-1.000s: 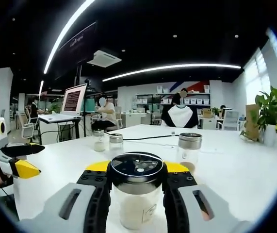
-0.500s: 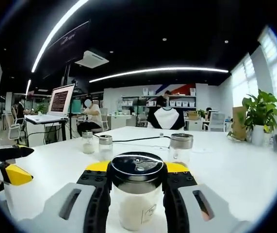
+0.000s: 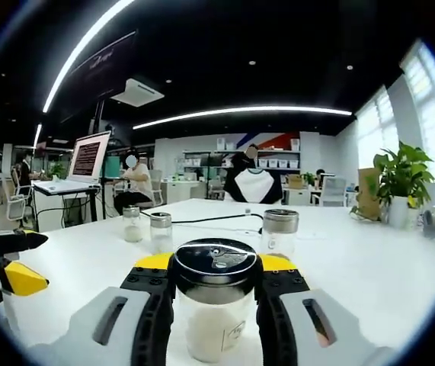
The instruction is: Rotate the seasoning bottle until the label or dispensing opening points toward the visible target arrow and the bottle remains upright within the marked orientation range
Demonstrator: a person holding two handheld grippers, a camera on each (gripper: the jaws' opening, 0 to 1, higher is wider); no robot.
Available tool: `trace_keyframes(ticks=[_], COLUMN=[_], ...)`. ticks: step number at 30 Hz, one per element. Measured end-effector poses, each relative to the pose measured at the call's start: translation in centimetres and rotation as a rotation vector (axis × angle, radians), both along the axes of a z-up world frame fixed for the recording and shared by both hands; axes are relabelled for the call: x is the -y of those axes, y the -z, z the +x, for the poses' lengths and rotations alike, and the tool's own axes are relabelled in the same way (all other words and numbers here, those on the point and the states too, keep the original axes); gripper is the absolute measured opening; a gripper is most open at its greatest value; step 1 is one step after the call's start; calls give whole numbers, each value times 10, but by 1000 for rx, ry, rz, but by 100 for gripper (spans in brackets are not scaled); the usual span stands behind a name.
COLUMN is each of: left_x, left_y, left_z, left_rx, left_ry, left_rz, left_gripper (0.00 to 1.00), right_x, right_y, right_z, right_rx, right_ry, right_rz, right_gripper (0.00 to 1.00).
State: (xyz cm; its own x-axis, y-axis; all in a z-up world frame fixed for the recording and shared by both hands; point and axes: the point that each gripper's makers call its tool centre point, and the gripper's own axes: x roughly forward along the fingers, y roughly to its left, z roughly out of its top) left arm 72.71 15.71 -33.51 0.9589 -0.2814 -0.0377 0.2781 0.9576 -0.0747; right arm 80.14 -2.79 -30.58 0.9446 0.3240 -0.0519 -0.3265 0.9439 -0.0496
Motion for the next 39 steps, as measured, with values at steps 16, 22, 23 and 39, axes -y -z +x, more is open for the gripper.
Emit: trace_keyframes(ticks=[16,22,23,39], left_x=[0,1,2,4], left_y=[-1,0,0,1], left_z=[0,0,0,0], left_rx=[2,-2,-1,-4], left_ry=[1,3,6,12], left_rz=[-4,-6,-5,-6], left_gripper=[98,98,98,98], right_x=[-1,-1,0,3], right_y=[1,3,3,-14], right_z=[-2,-3,-3,-5], right_rx=[10,-3,-2,50], right_ry=[-1,-16,-15,-170], right_rz=[-54,0,1,47], right_gripper=[40,47,51,59])
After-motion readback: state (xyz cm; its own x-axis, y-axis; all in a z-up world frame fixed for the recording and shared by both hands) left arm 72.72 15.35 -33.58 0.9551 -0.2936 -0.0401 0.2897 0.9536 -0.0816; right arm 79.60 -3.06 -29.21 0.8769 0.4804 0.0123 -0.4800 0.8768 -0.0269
